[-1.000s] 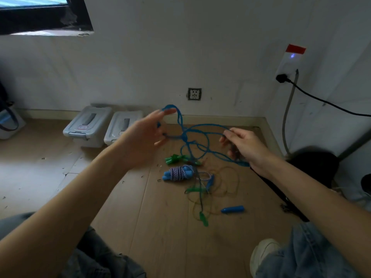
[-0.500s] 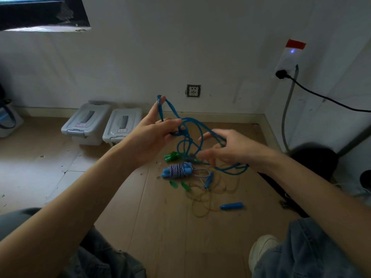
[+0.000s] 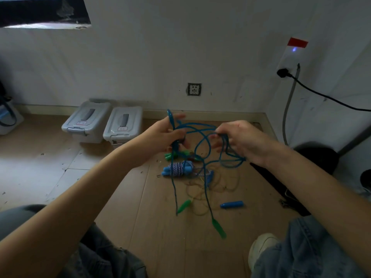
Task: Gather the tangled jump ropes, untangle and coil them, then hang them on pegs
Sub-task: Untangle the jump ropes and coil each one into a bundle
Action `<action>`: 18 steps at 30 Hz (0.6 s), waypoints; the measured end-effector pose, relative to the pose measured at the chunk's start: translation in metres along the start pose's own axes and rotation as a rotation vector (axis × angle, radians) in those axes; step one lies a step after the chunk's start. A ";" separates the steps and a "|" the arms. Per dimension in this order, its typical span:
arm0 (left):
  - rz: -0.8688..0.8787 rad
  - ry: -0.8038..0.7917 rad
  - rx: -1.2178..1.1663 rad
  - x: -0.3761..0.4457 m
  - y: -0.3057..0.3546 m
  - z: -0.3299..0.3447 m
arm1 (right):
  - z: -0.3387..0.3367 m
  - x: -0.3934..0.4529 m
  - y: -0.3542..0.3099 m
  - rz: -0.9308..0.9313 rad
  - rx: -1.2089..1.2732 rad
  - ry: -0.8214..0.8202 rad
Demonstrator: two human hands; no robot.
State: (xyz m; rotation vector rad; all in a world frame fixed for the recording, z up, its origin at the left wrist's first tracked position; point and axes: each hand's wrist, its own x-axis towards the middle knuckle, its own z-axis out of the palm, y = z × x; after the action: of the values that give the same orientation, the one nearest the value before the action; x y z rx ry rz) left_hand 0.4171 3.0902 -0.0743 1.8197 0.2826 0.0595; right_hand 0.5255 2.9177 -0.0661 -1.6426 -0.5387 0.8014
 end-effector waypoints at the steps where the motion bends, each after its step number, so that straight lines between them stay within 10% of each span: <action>1: -0.011 -0.035 -0.053 -0.001 0.000 0.000 | -0.003 0.000 -0.002 0.024 0.176 -0.041; 5: 0.006 -0.202 -0.276 -0.004 0.000 -0.005 | -0.006 -0.001 -0.005 0.074 0.403 -0.185; 18: -0.180 0.054 -0.596 -0.003 0.014 -0.003 | 0.004 0.002 0.009 -0.217 -0.631 -0.068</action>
State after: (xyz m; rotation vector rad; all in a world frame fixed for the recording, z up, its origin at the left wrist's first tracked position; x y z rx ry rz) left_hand 0.4154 3.0893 -0.0596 1.1979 0.4165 0.0592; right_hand 0.5228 2.9201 -0.0758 -2.0815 -1.0771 0.5523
